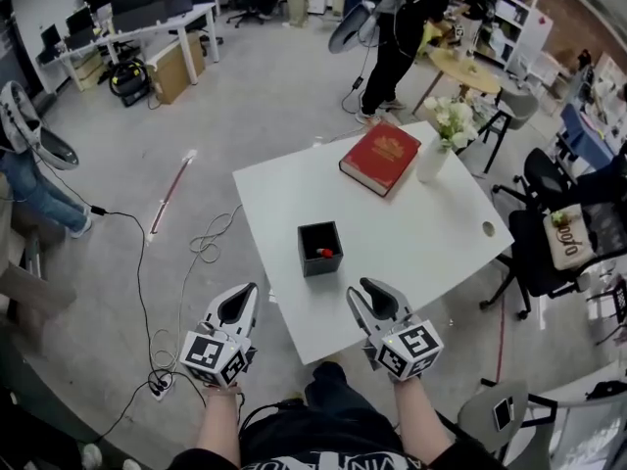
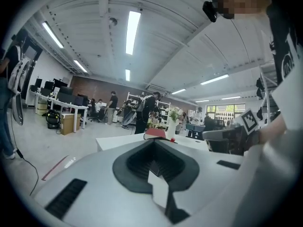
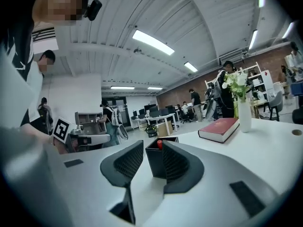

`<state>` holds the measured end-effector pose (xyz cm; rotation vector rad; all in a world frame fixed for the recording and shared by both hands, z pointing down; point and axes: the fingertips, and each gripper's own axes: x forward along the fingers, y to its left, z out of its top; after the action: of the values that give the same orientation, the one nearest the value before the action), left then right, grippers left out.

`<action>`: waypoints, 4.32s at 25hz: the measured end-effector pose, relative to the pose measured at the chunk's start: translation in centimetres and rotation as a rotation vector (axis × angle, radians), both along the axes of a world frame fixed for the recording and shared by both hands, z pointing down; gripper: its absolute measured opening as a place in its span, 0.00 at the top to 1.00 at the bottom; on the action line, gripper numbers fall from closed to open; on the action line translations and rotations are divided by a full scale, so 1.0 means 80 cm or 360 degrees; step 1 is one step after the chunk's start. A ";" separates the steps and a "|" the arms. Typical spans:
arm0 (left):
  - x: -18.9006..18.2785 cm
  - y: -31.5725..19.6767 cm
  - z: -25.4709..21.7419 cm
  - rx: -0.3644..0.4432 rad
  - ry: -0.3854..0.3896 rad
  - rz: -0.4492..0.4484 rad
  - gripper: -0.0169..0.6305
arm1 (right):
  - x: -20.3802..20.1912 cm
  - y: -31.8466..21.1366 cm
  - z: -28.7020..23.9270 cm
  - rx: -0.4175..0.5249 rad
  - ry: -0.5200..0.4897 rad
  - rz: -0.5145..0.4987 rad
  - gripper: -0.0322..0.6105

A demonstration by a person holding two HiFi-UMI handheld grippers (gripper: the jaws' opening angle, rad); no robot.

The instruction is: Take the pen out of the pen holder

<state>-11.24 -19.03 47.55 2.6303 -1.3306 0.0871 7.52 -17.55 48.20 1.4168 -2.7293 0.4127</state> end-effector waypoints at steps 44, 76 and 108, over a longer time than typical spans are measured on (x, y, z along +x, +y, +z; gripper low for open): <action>-0.010 -0.064 0.025 -0.0130 -0.0027 -0.0421 0.97 | -0.075 -0.133 0.041 -0.0001 0.0432 -0.0679 0.81; 0.018 -0.086 -0.023 0.0031 0.0032 -0.0188 0.97 | 0.003 -0.126 -0.079 0.0155 0.0057 -0.0222 0.84; 0.021 -0.110 -0.043 0.0081 0.0038 -0.0205 0.97 | 0.059 -0.142 -0.086 0.0158 0.0092 -0.0040 0.84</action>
<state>-9.58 -27.86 44.13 2.5694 -1.5094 0.0032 12.23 -28.87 41.33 1.3917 -2.7537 0.2345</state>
